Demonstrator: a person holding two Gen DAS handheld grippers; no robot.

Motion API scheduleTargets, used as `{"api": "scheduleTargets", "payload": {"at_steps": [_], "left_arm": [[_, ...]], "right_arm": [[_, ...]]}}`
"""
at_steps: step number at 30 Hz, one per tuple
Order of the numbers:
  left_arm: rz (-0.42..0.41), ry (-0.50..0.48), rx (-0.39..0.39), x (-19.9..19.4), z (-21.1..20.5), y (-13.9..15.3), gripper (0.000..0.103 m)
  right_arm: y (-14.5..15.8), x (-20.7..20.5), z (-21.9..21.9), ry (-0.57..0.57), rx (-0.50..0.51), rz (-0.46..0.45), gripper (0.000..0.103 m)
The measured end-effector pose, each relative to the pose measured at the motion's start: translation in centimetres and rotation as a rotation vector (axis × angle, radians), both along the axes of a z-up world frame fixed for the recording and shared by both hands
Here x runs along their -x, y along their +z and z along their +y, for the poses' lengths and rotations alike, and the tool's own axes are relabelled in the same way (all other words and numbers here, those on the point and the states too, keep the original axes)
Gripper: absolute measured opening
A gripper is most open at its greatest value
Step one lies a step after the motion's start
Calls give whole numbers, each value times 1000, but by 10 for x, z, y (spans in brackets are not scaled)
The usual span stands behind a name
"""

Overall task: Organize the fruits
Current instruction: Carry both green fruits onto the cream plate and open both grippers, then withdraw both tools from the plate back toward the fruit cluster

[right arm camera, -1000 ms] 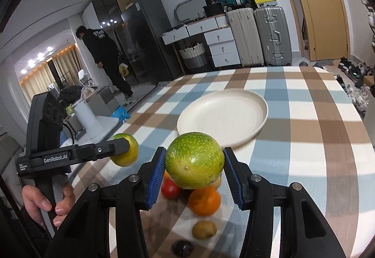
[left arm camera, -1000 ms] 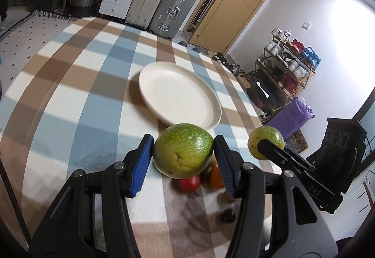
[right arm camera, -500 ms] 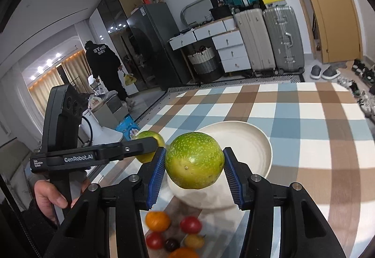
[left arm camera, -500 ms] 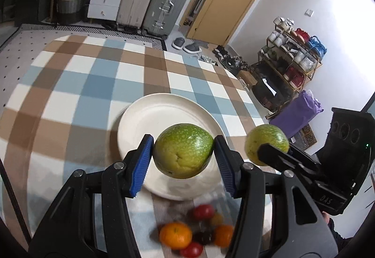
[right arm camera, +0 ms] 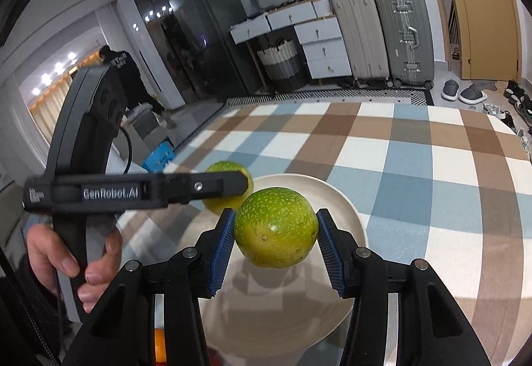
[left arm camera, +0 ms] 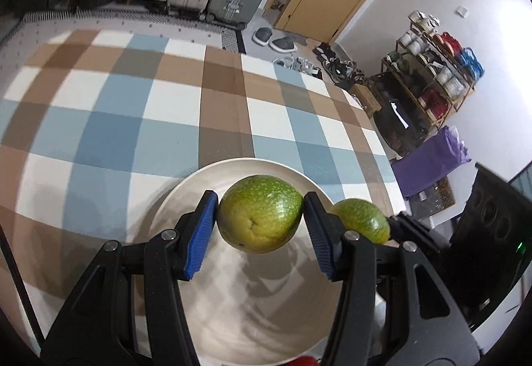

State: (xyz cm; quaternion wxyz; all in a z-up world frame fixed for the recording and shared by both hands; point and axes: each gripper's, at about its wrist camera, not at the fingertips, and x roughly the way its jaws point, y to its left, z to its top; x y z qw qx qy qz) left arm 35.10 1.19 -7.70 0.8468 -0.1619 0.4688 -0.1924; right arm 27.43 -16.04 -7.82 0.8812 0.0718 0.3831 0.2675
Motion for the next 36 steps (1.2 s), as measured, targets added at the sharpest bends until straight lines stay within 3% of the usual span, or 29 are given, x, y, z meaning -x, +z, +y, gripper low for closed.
{"api": "scheduleTargets", "payload": {"at_steps": [17,22,29,32,36], "left_arm": [[92,11,-46,-45,-20,-35,51],[47,8,-68,-37,-22,-19,51],[-24,27,-133,-5,-14,7,52],[-80,41,-187,20,-11,23,59],[-151,71,-223,62,-2,44,59]], "right_arm": [[-31,-31,11,-2,67,64,50],[-26,-32,5,-40,29,42,65],[-3,-4,-6,-63,-10,-21,69],[11,14,-12,-78,-26,-57,70],[31,44,-19,-91,-56,-103,71]]}}
